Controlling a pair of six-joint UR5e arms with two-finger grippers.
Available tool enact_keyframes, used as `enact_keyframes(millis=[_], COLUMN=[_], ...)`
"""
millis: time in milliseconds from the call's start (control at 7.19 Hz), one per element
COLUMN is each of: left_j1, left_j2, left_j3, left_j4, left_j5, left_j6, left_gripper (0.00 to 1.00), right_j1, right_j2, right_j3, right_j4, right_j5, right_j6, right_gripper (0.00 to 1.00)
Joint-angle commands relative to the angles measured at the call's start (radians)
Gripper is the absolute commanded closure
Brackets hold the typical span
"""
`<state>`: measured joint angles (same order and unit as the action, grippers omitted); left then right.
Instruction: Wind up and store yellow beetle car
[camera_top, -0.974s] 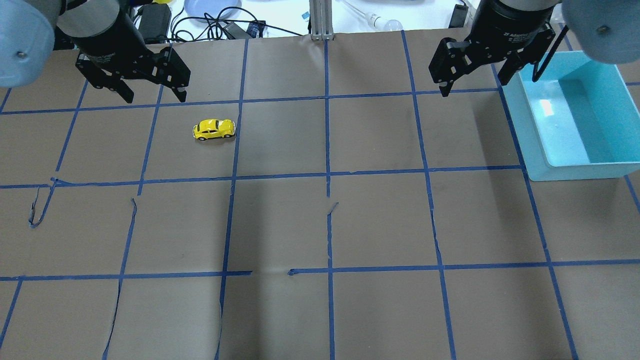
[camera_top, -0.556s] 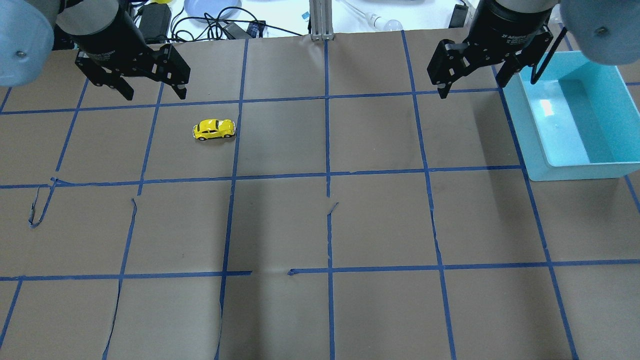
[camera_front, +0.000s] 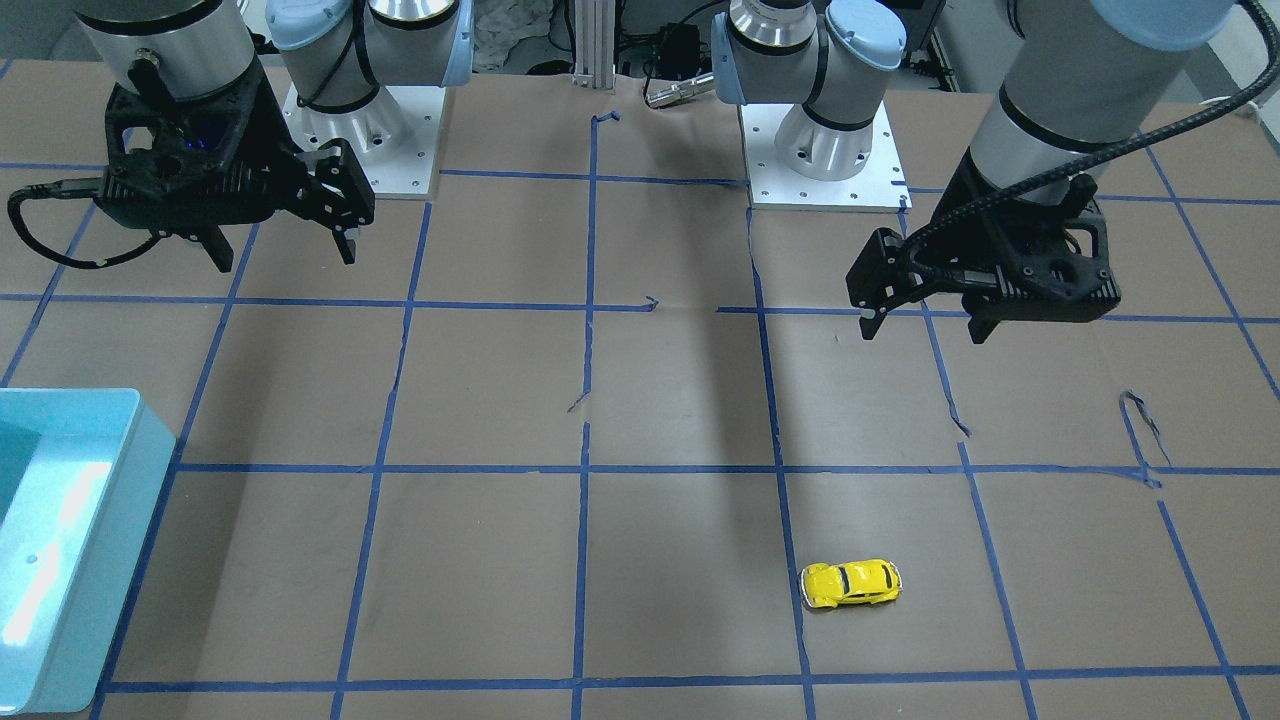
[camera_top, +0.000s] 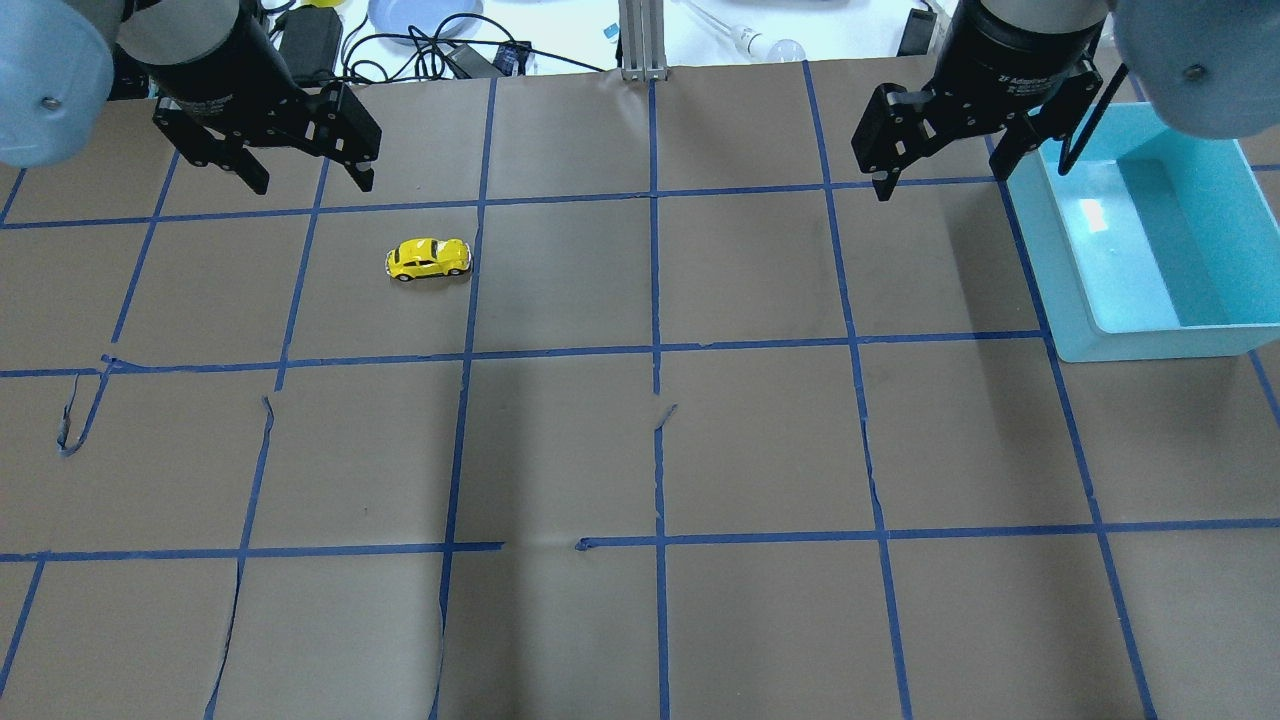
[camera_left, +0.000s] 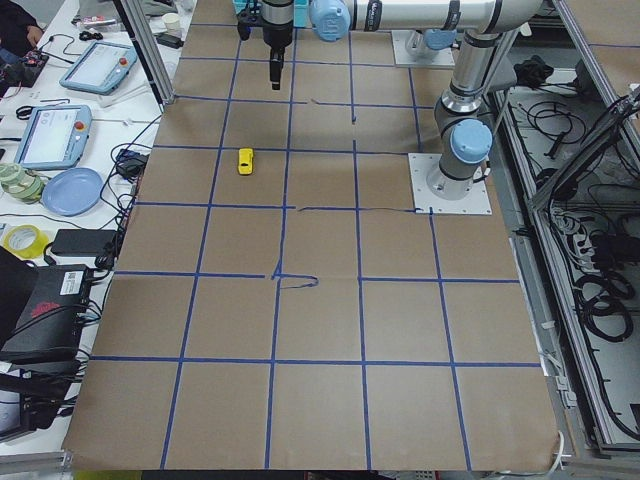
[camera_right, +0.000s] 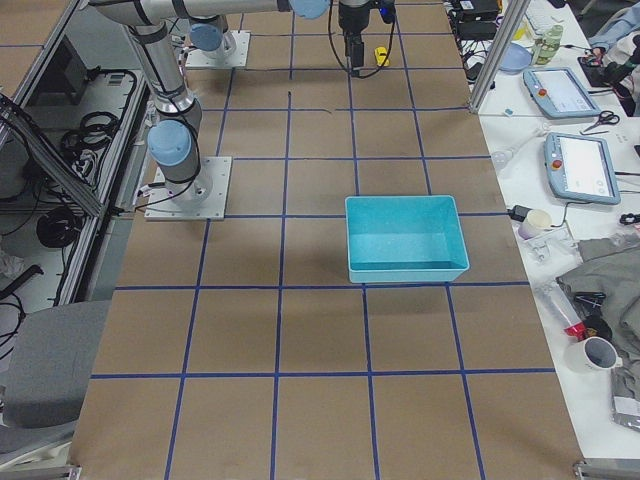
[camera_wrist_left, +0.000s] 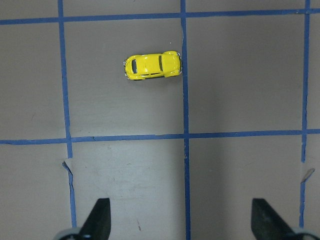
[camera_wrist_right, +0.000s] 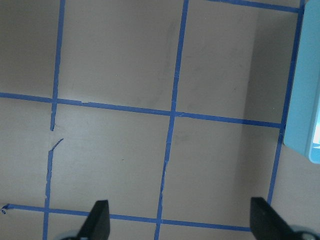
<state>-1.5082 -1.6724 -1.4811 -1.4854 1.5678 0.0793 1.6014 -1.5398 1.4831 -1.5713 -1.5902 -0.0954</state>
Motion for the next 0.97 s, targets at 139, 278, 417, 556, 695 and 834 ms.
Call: enact_keyframes(millis=[139,278,417,556,695,834], left_j1=[0.000,0.000,-0.001,0.000,-0.001,0.000], left_j2=[0.005,0.005,0.005,0.006,0.006,0.003], left_j3=[-0.007,-0.007,-0.008,-0.010,-0.010,-0.013], left_j4=[0.002,0.002,0.002,0.000,0.000,-0.001], left_j5=[0.004,0.005,0.005,0.005,0.005,-0.015], left_j6=[0.002,0.002,0.002,0.002,0.004,0.014], left_gripper=[0.00,0.00,0.00,0.00,0.00,0.00], right_j1=[0.000,0.000,0.000,0.000,0.000,0.000], right_j2=[0.001,0.001,0.001,0.001,0.001,0.001], right_j3=[0.000,0.000,0.000,0.000,0.000,0.000], right_j4=[-0.003,-0.003,-0.004,-0.006,-0.004,-0.006], right_j5=[0.001,0.001,0.001,-0.001,-0.001,-0.001], right_j6=[0.000,0.000,0.000,0.000,0.000,0.000], right_gripper=[0.00,0.00,0.00,0.00,0.00,0.00])
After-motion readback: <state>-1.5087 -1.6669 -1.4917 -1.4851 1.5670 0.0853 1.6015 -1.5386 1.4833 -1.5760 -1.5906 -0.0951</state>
